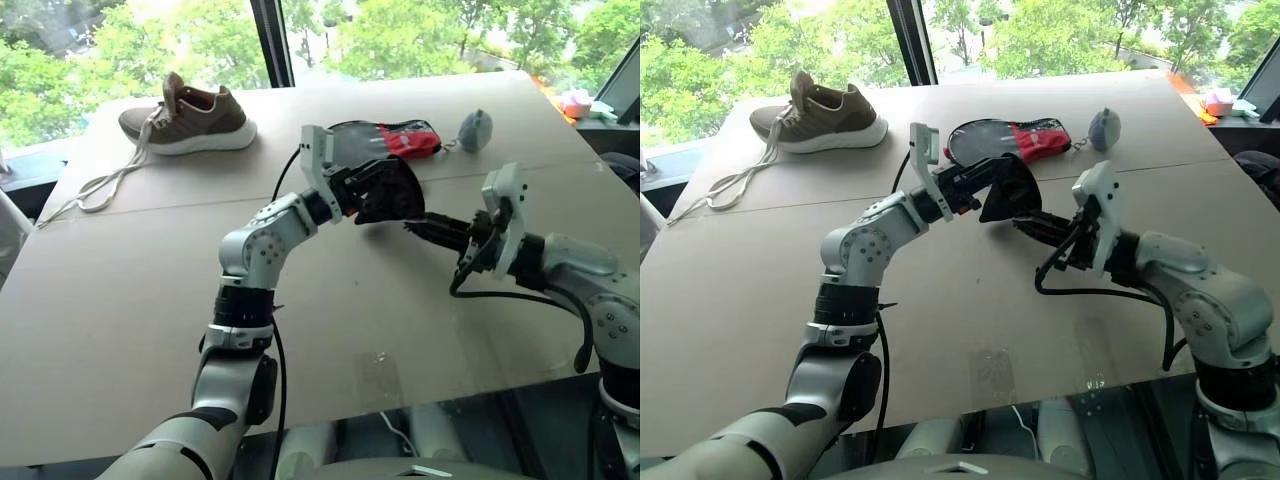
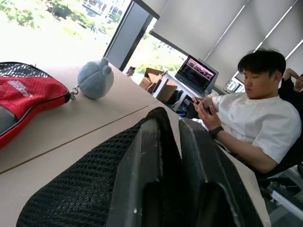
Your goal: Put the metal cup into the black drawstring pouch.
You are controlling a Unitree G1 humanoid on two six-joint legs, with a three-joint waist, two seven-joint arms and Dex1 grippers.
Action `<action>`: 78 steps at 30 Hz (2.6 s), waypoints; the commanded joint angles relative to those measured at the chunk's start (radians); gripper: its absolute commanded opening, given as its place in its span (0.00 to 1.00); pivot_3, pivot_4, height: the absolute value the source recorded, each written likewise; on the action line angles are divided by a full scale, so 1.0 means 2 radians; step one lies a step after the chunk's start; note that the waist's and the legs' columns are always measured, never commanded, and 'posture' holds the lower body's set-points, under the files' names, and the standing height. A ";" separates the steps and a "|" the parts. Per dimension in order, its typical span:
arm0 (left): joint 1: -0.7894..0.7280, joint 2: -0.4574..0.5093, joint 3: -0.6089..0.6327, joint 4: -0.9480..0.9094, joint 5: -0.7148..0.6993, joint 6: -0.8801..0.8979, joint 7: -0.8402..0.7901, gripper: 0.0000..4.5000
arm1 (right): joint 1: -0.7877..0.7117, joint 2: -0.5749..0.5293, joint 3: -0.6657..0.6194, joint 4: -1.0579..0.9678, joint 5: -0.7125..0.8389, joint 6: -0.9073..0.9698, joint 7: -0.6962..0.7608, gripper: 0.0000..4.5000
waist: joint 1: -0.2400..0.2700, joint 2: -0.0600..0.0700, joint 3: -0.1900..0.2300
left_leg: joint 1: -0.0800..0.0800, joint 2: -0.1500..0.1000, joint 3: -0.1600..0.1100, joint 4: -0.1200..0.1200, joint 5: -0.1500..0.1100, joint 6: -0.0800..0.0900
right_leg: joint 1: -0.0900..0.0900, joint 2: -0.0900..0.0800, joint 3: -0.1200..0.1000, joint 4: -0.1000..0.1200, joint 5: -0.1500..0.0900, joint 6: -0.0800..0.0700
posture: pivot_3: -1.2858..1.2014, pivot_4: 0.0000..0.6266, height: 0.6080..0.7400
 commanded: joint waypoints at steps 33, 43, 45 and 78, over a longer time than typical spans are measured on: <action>-0.129 0.014 0.021 0.028 -0.006 -0.072 -0.064 0.76 | -0.318 -0.016 0.094 0.352 -0.442 -0.549 -0.033 0.00 | -0.002 -0.002 0.001 | -0.001 0.000 0.001 0.001 0.000 0.000 | -0.001 0.000 0.000 0.000 0.000 0.000 | 0.52 0.24 1.00; -0.153 0.003 -0.008 0.082 0.064 -0.158 -0.081 0.76 | -0.290 0.028 0.102 0.289 -0.411 -0.503 0.010 0.00 | -0.011 -0.002 0.001 | -0.001 0.000 0.001 0.001 0.000 0.000 | -0.001 0.000 0.000 0.000 0.000 0.000 | 0.52 0.24 1.00; -0.151 -0.001 -0.006 0.084 0.064 -0.162 -0.083 0.76 | -0.285 0.033 0.102 0.280 -0.408 -0.495 0.016 0.00 | -0.011 -0.002 0.001 | -0.001 0.000 0.001 0.001 0.000 0.000 | -0.001 0.000 0.000 0.000 0.000 0.000 | 0.52 0.24 1.00; -0.132 -0.015 -0.030 0.073 0.078 -0.145 -0.105 0.17 | -0.270 0.035 0.095 0.237 -0.404 -0.450 0.031 0.00 | -0.013 -0.002 0.001 | -0.001 0.000 0.001 0.001 0.000 0.000 | -0.001 0.000 0.000 0.000 0.000 0.000 | 0.52 0.24 1.00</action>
